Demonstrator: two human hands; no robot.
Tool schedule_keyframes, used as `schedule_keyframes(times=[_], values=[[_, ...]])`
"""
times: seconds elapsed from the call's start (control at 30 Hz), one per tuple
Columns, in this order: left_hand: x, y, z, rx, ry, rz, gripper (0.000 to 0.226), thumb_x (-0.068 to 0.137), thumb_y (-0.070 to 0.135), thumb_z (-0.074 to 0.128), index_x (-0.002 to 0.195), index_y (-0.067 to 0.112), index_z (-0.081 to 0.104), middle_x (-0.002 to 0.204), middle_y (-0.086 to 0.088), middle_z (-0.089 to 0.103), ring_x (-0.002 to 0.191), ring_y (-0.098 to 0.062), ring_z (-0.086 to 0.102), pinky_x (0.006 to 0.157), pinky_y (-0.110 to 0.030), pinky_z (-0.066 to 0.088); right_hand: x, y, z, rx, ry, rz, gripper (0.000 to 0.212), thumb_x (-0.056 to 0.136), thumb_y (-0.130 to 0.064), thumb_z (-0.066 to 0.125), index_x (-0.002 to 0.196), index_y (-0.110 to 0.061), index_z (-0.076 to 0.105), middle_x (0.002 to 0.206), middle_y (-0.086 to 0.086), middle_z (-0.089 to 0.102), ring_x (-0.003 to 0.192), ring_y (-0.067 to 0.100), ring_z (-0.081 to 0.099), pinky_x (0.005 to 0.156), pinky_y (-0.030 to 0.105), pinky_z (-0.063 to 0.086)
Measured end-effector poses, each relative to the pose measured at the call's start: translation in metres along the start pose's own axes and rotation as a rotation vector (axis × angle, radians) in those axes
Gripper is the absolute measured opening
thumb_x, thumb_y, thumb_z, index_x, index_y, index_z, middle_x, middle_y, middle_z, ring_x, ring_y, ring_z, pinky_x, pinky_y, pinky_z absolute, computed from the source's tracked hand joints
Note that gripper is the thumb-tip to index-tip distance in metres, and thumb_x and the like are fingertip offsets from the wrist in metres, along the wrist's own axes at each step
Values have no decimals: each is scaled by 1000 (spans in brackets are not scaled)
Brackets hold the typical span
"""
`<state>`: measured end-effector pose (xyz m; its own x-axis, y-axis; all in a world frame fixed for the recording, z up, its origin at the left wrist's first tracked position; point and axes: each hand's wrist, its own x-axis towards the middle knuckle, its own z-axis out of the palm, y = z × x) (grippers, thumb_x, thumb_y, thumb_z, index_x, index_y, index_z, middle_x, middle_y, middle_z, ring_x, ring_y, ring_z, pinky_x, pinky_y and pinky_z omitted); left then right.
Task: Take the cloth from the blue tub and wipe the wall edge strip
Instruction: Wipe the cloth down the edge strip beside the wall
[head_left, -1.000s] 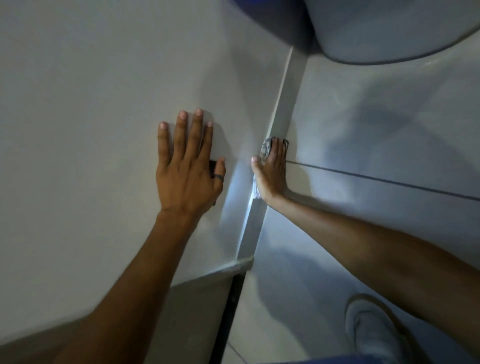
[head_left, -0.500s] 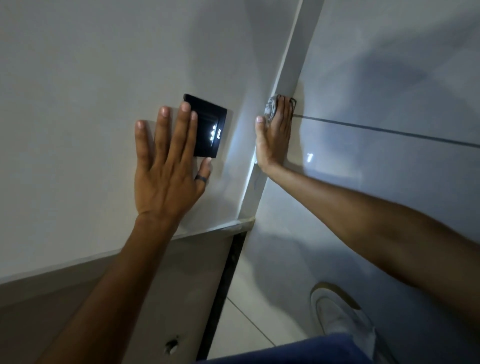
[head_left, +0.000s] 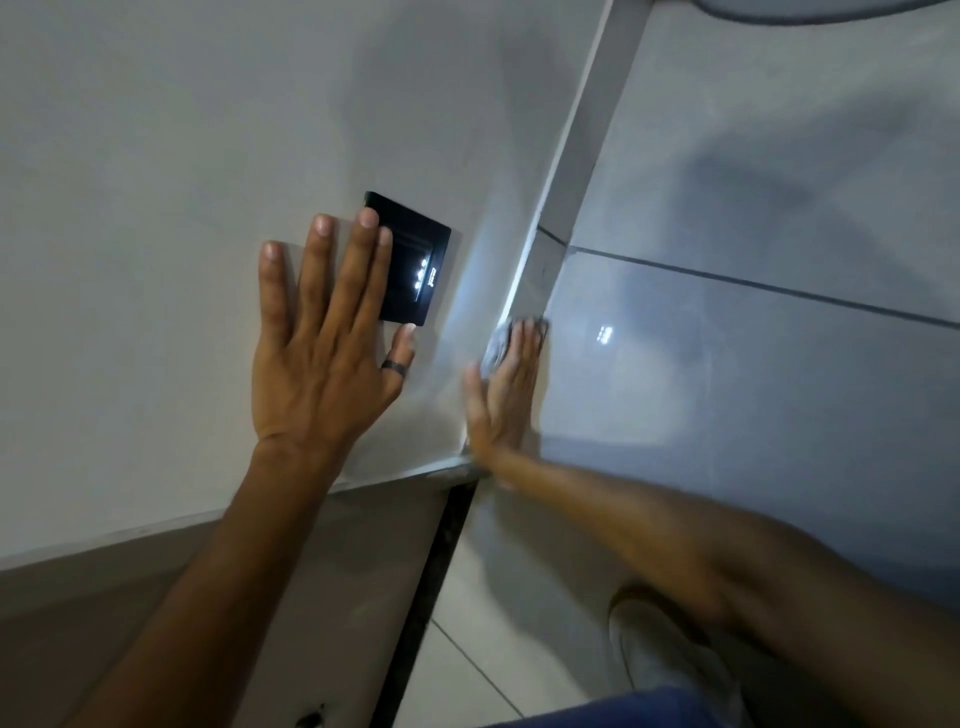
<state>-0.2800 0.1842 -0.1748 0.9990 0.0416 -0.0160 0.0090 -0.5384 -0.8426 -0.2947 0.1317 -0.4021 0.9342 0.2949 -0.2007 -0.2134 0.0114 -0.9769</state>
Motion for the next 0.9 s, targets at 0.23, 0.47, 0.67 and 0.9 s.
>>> schedule_keyframes(times=[0.23, 0.47, 0.67, 0.9], values=[[3, 1, 0, 10, -9, -4, 82, 115, 56, 26, 178, 9, 3, 184, -10, 4, 168, -36, 7, 131, -50, -24, 212, -46, -52, -17, 157, -2, 81, 97, -53, 32, 157, 1, 28, 168, 22, 27, 160, 38, 18, 131, 51, 18], [1, 0, 2, 13, 3, -8, 82, 115, 55, 28, 178, 9, 3, 184, -9, 3, 167, -34, 0, 132, -50, -26, 137, -26, -34, -32, 126, -11, 79, 98, -49, 37, 159, 0, 23, 171, 22, 18, 162, 35, 13, 132, 53, 16], [0, 0, 4, 5, 8, -2, 83, 115, 56, 29, 178, 9, 3, 184, -10, 3, 167, -36, 3, 133, -50, -24, -58, 12, 3, -116, -164, 73, 87, 98, -59, 39, 159, -35, -19, 169, -18, -27, 162, 9, -14, 133, 53, 9], [-1, 0, 3, 0, 22, -11, 81, 115, 53, 31, 178, 9, 5, 184, -9, 5, 167, -35, 4, 133, -51, -22, 76, -22, -22, -37, 115, -27, 77, 97, -46, 45, 157, 0, 29, 170, 20, 22, 161, 33, 19, 131, 53, 21]])
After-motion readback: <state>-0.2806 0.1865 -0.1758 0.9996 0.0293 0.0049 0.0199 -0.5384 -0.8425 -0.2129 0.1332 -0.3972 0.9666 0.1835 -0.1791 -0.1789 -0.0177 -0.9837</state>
